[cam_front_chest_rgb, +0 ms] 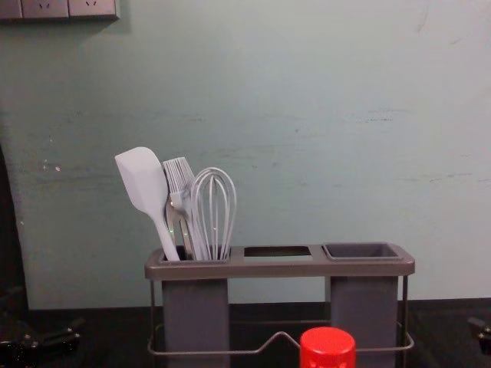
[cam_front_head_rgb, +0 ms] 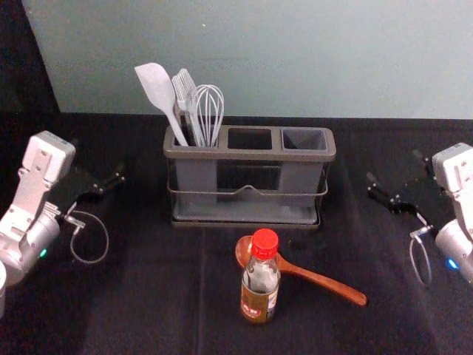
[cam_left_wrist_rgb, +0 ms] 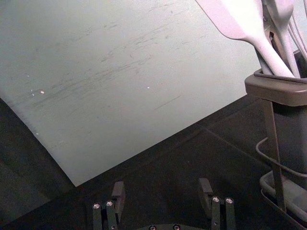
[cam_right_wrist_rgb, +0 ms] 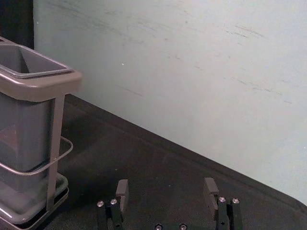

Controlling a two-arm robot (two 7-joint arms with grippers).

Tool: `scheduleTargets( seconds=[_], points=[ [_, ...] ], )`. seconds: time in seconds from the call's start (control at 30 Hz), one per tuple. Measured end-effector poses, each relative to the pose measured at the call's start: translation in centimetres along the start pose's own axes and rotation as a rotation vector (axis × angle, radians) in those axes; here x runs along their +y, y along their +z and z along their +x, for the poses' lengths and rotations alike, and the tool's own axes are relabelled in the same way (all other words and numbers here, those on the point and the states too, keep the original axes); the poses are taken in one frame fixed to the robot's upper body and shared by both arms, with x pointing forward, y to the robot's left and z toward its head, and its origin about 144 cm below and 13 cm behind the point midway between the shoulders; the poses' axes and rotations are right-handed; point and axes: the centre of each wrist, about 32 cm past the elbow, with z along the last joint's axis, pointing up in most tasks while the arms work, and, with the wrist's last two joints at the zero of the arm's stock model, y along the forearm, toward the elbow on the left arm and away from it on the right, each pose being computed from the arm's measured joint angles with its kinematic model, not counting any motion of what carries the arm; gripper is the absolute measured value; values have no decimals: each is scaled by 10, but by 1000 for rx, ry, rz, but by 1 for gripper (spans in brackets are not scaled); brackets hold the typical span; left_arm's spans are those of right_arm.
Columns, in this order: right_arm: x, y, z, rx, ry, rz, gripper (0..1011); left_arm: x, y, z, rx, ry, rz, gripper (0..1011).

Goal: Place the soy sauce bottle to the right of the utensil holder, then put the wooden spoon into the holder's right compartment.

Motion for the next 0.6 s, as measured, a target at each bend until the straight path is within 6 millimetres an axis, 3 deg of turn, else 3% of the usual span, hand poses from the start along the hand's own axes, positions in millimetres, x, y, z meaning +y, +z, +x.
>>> scheduleTargets(
  seconds=[0.6],
  points=[
    [0,0,0,0,0,0,1002,0,0,0,0,0,0,1005]
  ],
)
